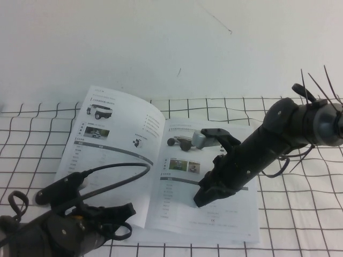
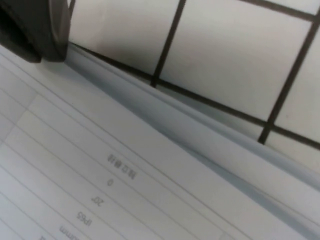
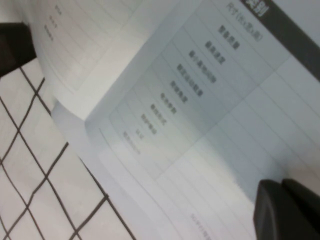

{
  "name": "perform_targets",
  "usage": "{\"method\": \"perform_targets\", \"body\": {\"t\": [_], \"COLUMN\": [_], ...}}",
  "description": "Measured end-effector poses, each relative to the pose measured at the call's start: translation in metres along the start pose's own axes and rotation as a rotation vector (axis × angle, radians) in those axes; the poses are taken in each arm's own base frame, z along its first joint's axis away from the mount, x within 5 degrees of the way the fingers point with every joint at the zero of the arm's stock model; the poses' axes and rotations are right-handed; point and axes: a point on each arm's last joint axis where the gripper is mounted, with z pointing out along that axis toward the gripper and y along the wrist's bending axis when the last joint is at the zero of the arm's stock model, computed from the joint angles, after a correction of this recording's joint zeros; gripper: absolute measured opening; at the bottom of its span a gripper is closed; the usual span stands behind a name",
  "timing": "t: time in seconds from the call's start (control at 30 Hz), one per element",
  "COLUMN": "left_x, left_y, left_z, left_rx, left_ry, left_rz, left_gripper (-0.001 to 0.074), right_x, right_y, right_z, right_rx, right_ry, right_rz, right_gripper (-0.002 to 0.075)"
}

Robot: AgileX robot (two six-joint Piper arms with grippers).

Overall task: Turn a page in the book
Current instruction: Open the closed book

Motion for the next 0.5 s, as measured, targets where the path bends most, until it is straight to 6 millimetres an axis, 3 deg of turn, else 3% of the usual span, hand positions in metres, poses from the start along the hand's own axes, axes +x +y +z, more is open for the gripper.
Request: {"method": "perform_targets", "body": {"t": [0.33, 0.5], "left_x": [0.009, 0.018], "left_y": [0.006, -0.005], "left_z": [0.005, -0.010], "left_rx": [-0.024, 0.065], "left_ry": [0.075, 0.190], "left_rz": [0.017, 0.078], "left_gripper": [-0.0003, -0.0003], "right_x": [0.001, 0.001], "right_y": [0.001, 0.001], "right_z": [-0.002, -0.003], "right_rx": [0.023, 0.026], "right_ry": [0.030, 0.033], "right_rz": [0.018, 0.016], "right_gripper": [-0.0001, -0.0001]}}
